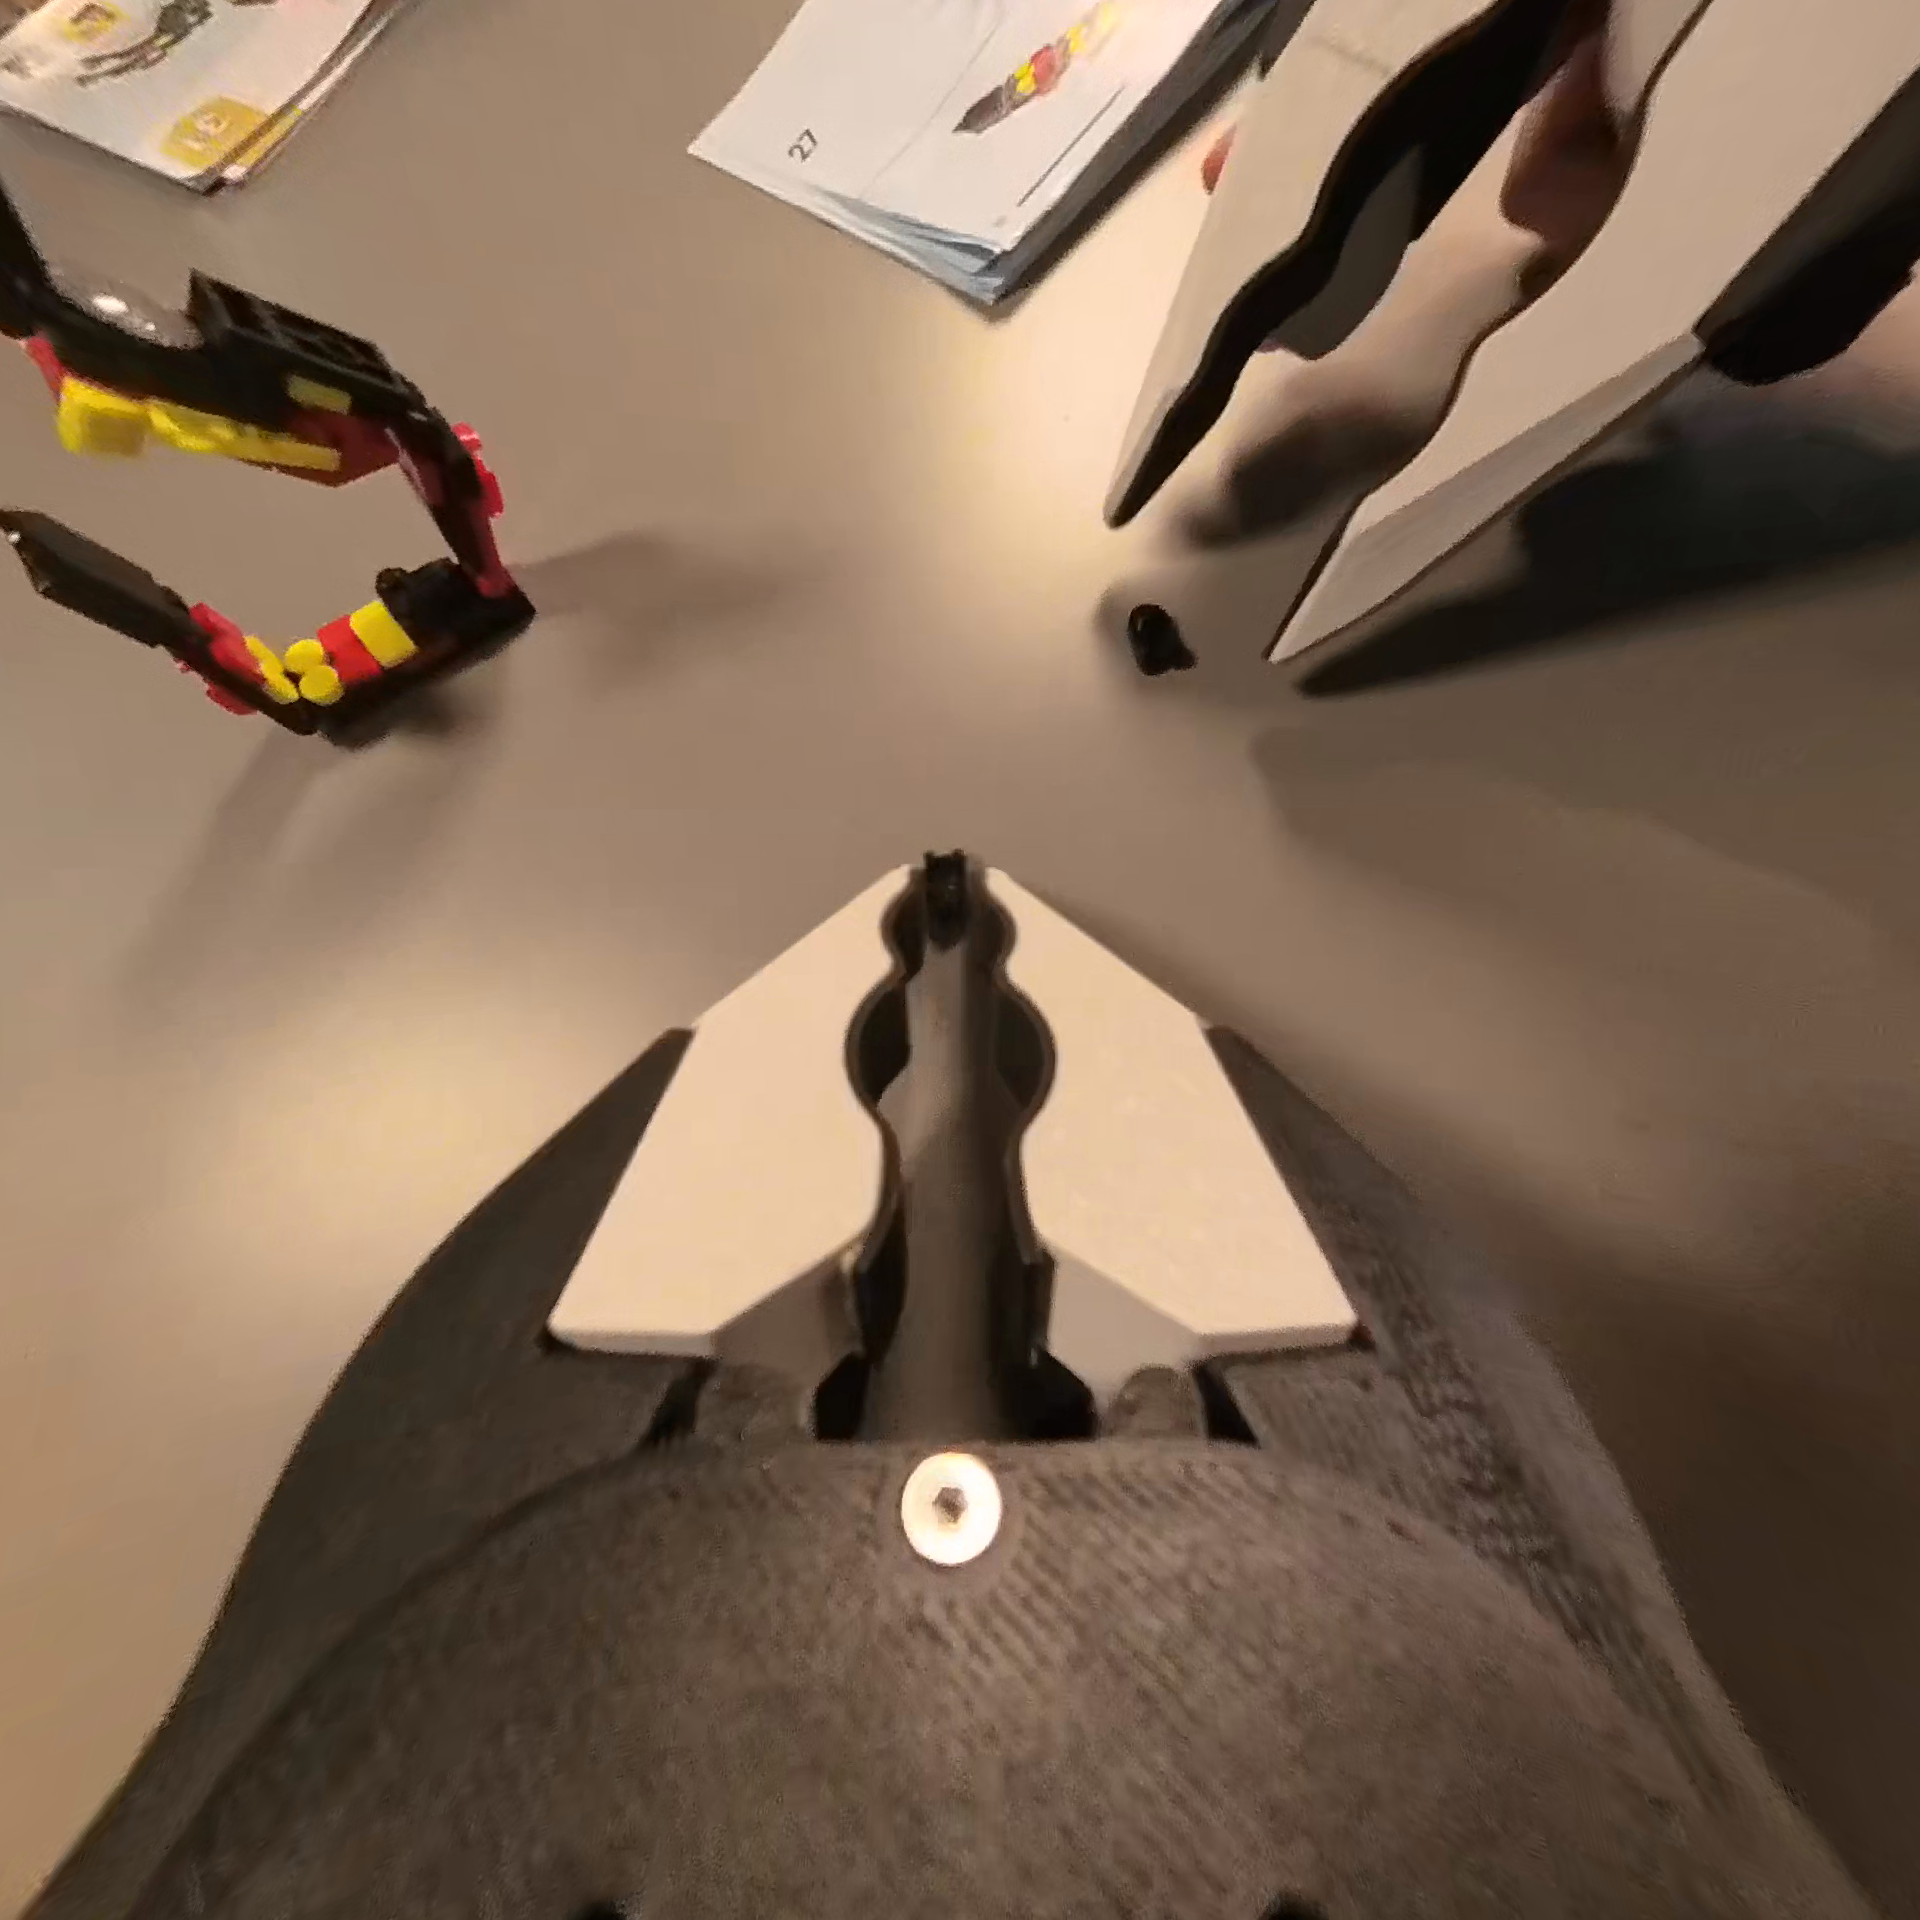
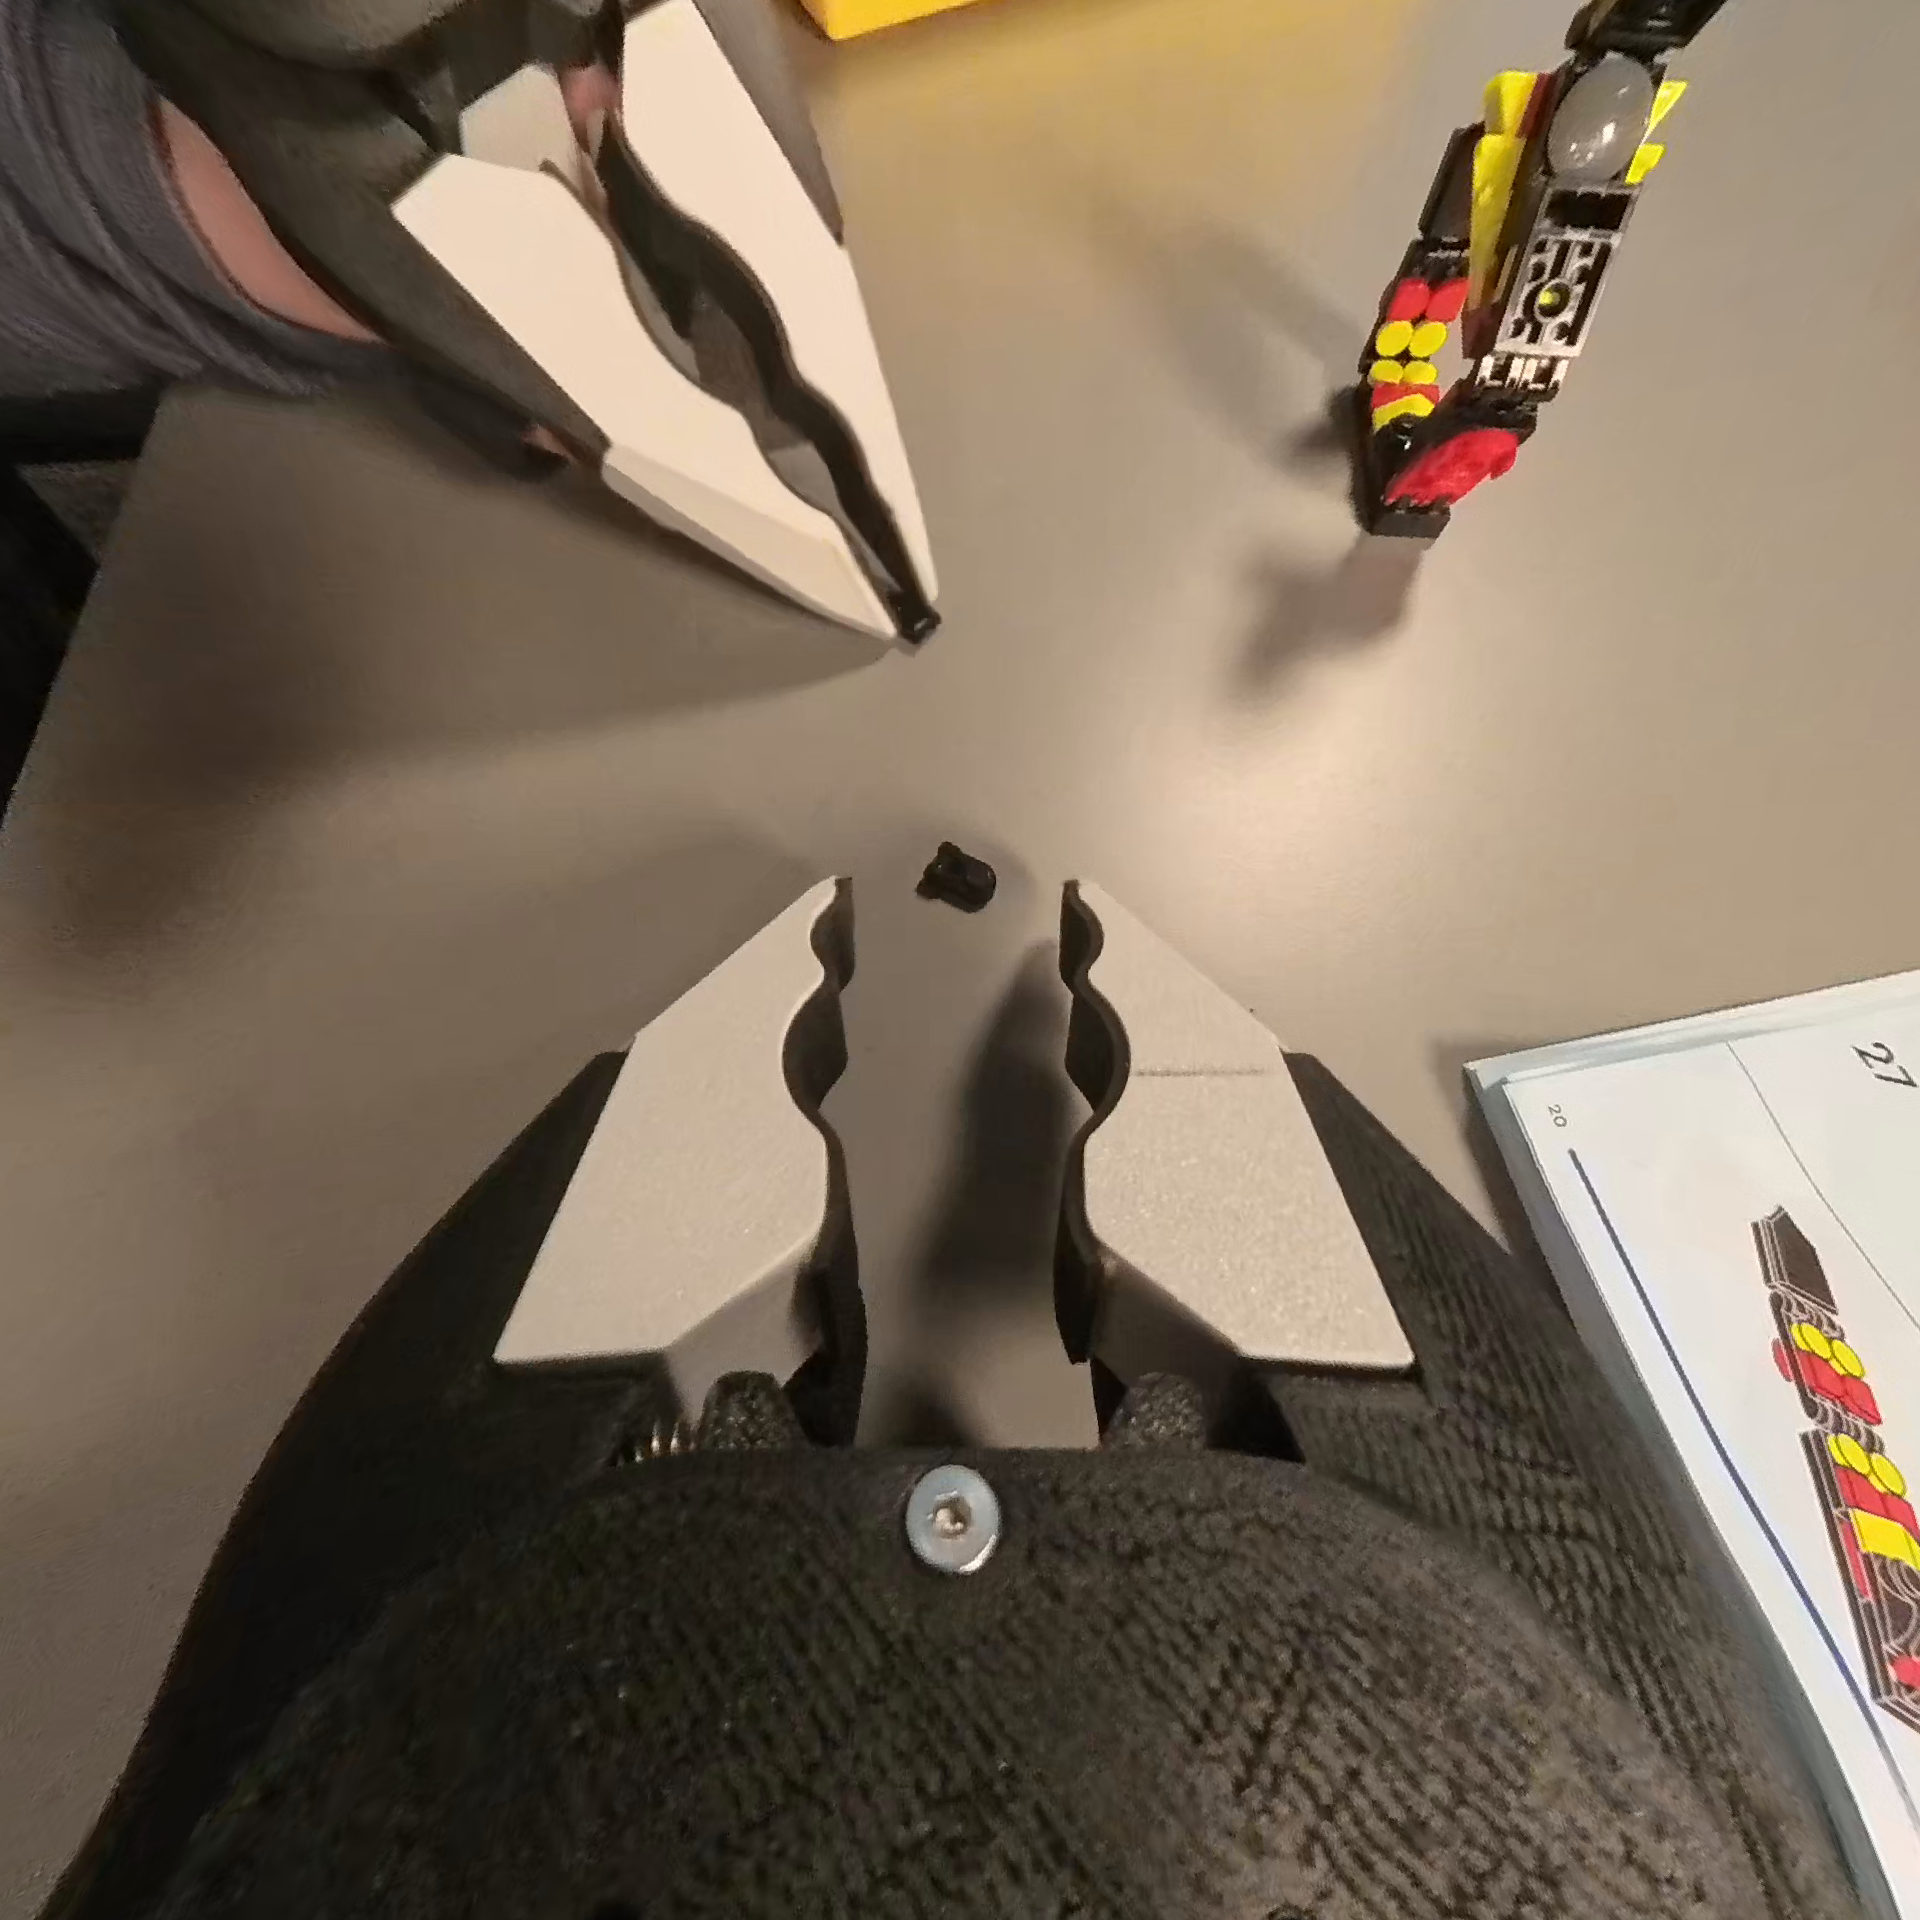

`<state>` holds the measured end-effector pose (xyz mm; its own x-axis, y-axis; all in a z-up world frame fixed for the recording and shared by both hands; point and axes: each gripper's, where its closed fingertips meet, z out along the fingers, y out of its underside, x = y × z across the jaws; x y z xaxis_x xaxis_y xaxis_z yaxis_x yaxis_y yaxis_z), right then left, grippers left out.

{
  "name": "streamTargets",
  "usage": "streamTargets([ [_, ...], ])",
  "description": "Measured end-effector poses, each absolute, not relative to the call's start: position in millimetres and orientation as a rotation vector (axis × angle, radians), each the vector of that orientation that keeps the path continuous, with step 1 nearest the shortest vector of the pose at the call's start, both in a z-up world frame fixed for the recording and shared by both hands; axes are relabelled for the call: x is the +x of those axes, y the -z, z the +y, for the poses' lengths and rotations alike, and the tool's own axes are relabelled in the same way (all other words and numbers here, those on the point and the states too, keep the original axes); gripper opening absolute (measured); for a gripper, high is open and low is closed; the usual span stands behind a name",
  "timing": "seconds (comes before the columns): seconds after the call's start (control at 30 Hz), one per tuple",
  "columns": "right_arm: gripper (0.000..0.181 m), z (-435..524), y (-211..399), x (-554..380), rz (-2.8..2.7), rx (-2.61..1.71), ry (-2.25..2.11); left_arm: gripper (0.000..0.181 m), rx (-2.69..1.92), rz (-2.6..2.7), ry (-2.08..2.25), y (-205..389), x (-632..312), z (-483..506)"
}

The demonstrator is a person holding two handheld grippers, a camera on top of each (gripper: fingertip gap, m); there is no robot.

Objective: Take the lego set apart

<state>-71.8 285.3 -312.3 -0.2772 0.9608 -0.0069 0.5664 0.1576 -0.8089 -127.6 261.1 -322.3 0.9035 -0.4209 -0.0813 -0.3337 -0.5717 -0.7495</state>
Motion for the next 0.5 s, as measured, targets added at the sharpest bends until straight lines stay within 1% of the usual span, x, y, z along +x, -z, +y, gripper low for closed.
streamTargets([
  [0.13, 0.038, 288, 315, -71, -1.922, -1.456, -0.959, 0.006, -2.206, 0.624, -0.008, 317, -136, 259],
  [0.23, 0.038, 292, 311, -71, -1.884, -1.461, -0.983, 0.006, -2.008, 0.551, -0.165, 268, -160, 255],
  [0.33, 0.037, 293, 310, -71, -1.874, -1.472, -0.984, 0.006, -1.732, 0.318, -0.443, 186, -231, 230],
  [0.37, 0.037, 293, 312, -71, -1.883, -1.476, -0.971, 0.006, -1.693, 0.259, -0.545, 167, -261, 216],
  [0.43, 0.037, 293, 316, -71, -1.907, -1.482, -0.940, 0.006, -1.793, 0.175, -0.696, 160, -324, 191],
  [0.5, 0.037, 292, 320, -71, -1.933, -1.486, -0.914, 0.006, -1.980, 0.089, -0.677, 175, -376, 174],
])
